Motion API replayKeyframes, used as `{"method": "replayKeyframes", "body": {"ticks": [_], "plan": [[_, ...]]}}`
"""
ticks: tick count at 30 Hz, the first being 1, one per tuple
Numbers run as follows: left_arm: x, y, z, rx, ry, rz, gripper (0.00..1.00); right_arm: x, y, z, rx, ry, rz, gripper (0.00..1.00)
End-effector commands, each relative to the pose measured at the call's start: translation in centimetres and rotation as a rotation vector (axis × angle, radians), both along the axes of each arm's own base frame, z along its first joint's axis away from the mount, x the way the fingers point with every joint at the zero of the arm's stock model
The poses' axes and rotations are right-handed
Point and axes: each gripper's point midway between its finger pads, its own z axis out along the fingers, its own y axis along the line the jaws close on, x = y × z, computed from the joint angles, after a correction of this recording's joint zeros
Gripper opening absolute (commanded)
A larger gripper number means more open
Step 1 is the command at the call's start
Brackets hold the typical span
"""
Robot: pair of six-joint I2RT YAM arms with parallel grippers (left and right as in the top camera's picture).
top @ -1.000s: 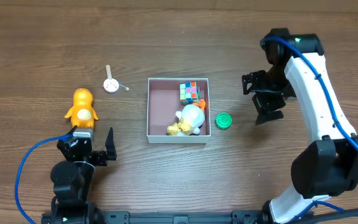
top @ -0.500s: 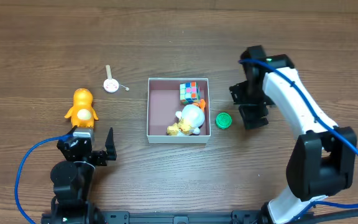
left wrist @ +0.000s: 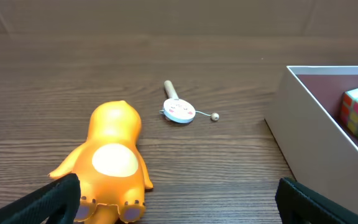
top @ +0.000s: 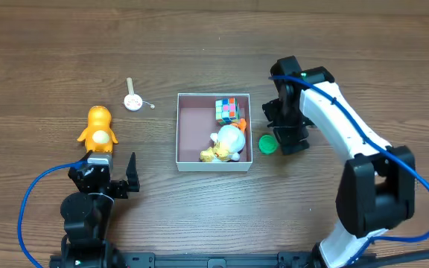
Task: Pack container
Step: 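Move the right gripper to the green round toy and grasp it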
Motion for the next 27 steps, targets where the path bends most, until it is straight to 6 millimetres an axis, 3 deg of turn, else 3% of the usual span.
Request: {"method": "replayKeyframes", "body": {"ticks": [1, 4, 14, 27], "plan": [[0.0, 0.3, -0.1, 0.02, 0.0, 0.007, 1.0, 0.0, 0.3, -1.0, 0.01, 0.021, -0.024, 1.0], [0.0, 0.3, -0.1, 0.02, 0.0, 0.007, 1.0, -0.3, 0.7, -2.2, 0.023, 0.064, -0.026, 1.0], [0.0, 0.3, -0.1, 0.02, 0.0, 0.007, 1.0, 0.1, 1.1, -3.0, 0.044, 0.045, -0.052, 1.0], [0.0, 0.3, -0.1, 0.02, 0.0, 0.007, 1.0, -1.7, 0.6, -6.3, 0.042, 0.067, -0.05, 1.0]]}}
